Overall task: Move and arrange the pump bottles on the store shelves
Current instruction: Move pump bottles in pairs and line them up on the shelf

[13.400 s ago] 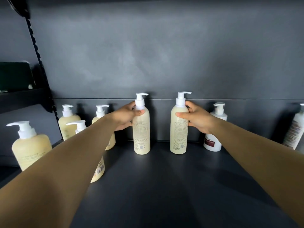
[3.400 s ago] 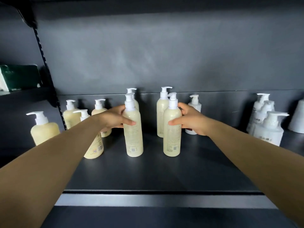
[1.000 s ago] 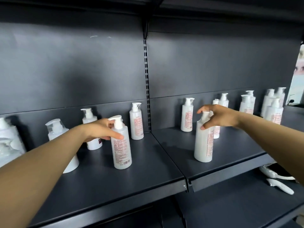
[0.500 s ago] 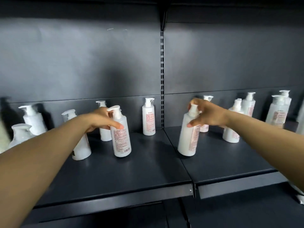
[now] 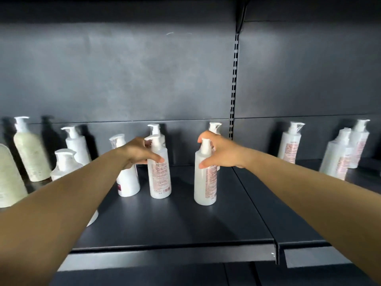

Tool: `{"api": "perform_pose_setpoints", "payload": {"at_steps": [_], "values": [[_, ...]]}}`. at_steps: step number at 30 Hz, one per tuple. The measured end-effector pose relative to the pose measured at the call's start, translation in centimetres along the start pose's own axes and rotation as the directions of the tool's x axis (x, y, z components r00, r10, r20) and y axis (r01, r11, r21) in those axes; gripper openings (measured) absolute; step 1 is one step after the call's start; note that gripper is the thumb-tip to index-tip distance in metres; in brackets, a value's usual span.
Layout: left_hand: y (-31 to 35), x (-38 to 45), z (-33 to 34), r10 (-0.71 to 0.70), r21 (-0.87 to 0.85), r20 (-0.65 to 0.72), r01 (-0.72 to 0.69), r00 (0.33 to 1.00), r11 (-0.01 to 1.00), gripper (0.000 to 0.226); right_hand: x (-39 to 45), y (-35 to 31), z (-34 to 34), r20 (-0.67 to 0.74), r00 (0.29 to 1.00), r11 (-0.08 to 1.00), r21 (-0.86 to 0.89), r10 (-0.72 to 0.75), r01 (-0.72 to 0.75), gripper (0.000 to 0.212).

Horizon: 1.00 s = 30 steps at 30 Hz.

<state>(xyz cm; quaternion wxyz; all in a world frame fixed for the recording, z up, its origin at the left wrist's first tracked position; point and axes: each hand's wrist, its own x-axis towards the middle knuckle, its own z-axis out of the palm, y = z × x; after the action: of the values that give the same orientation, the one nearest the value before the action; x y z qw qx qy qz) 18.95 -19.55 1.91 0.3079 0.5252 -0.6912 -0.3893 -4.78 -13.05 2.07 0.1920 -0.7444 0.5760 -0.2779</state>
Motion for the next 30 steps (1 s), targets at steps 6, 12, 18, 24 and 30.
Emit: {"api": "perform_pose_setpoints", "payload": {"at_steps": [6, 12, 18, 24, 30], "values": [[0.3, 0.5, -0.7, -0.025, 0.066, 0.051, 0.021, 0.998, 0.998, 0.035, -0.1, -0.6, -0.3, 0.018, 0.999, 0.996, -0.075, 0.039, -0.038, 0.073], [3.9, 0.3, -2.3, 0.086, 0.185, -0.003, -0.084, 0.996, 0.979, 0.046, -1.6, -0.1, -4.2, 0.134, 0.984, 0.968, -0.236, 0.114, -0.08, 0.084], [10.5, 0.9, 0.1, 0.145, 0.447, 0.054, -0.154, 0.988, 0.881, 0.058, -4.2, 2.2, -10.1, 0.11, 0.971, 0.894, -0.423, 0.212, -0.147, 0.081], [15.7, 1.8, 6.2, 0.151, 0.635, 0.084, -0.17, 0.985, 0.754, 0.062, -7.2, 5.8, -15.9, 0.076, 0.978, 0.821, -0.557, 0.197, -0.122, 0.078], [19.2, 1.8, 13.2, 0.146, 0.754, 0.055, -0.137, 0.988, 0.643, 0.068, -10.1, 10.7, -21.7, 0.052, 0.981, 0.74, -0.664, 0.187, -0.106, 0.08]]}}
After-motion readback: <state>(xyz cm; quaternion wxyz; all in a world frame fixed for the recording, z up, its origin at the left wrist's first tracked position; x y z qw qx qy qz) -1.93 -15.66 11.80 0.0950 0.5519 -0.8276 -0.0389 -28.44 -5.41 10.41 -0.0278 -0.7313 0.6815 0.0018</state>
